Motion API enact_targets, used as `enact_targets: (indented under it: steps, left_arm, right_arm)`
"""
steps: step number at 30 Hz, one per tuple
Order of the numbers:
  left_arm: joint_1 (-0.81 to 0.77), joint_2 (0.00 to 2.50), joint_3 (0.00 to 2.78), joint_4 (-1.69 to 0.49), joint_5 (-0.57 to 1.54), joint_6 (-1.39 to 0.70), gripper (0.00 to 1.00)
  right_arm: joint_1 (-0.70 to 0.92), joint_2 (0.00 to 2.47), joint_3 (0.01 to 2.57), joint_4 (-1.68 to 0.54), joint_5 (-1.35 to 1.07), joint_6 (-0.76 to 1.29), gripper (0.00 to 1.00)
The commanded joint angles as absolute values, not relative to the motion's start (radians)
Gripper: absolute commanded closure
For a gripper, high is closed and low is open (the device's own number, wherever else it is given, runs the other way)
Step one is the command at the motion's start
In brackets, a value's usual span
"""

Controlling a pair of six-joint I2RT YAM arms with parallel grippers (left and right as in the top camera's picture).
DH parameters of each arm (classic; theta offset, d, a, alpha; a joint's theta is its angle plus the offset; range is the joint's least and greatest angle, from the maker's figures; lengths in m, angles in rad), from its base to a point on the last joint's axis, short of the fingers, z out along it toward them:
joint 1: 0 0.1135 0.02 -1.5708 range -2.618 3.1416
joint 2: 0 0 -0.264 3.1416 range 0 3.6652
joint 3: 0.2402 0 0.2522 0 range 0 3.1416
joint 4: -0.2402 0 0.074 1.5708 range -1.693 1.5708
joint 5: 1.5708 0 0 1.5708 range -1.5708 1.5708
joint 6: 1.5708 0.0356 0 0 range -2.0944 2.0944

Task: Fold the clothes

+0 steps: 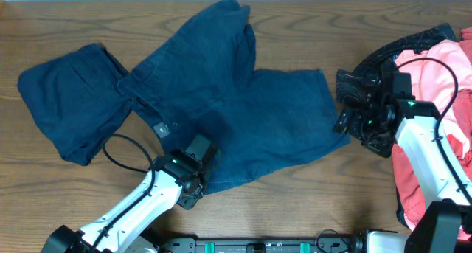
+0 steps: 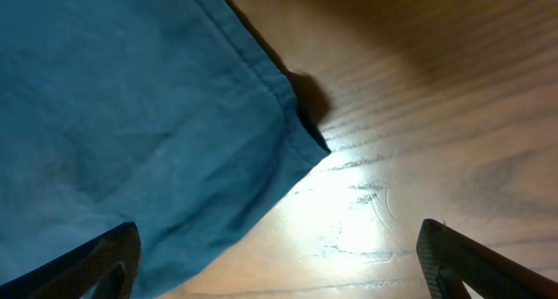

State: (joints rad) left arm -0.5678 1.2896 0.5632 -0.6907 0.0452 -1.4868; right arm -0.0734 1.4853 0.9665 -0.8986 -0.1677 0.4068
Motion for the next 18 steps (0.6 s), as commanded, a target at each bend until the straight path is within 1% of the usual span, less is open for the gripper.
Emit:
enact_targets:
  steps: [1,4,8,11,12,13,14,17,18]
  left_arm:
    - [-0.57,1.279,0.568,-0.702,-0.011,-1.402,0.94]
    - [-0.57,1.255,0.572,-0.725,-0.007,-1.361,0.94]
    - [-0.57,1.207,0.572,-0.806,-0.009,-1.351,0.94]
    - [-0.57,1.172,0.572,-0.853,-0.009,-1.335,0.94]
    - [-0.57,1.161,0.572,-0.862,-0.009,-1.334,0.94]
    - [-0.57,1.152,0.572,-0.863,-0.009,-1.33,0.94]
    - [-0.57,1.145,0.572,-0.862,-0.009,-1.324,0.94]
    - [-0.57,1.135,0.572,-0.842,-0.009,-1.315,0.94]
    - [-0.57,1.135,0.572,-0.834,-0.009,-1.308,0.94]
  right_arm:
    - [-0.06,1.478,0.921,-0.872,-0.216,0.423,0.01]
    - [-0.04,1.478,0.873,-0.841,-0.281,0.424,0.01]
    - [-0.012,1.478,0.795,-0.756,-0.278,0.493,0.01]
    - [0.0,1.478,0.734,-0.653,-0.277,0.546,0.09]
    - [0.002,1.478,0.719,-0.627,-0.277,0.557,0.16]
    - [0.002,1.478,0.702,-0.604,-0.277,0.573,0.27]
    - [0.002,1.478,0.688,-0.589,-0.278,0.589,0.41]
    - [0.002,1.478,0.671,-0.583,-0.278,0.606,0.95]
    - [0.002,1.478,0.671,-0.584,-0.277,0.604,0.99]
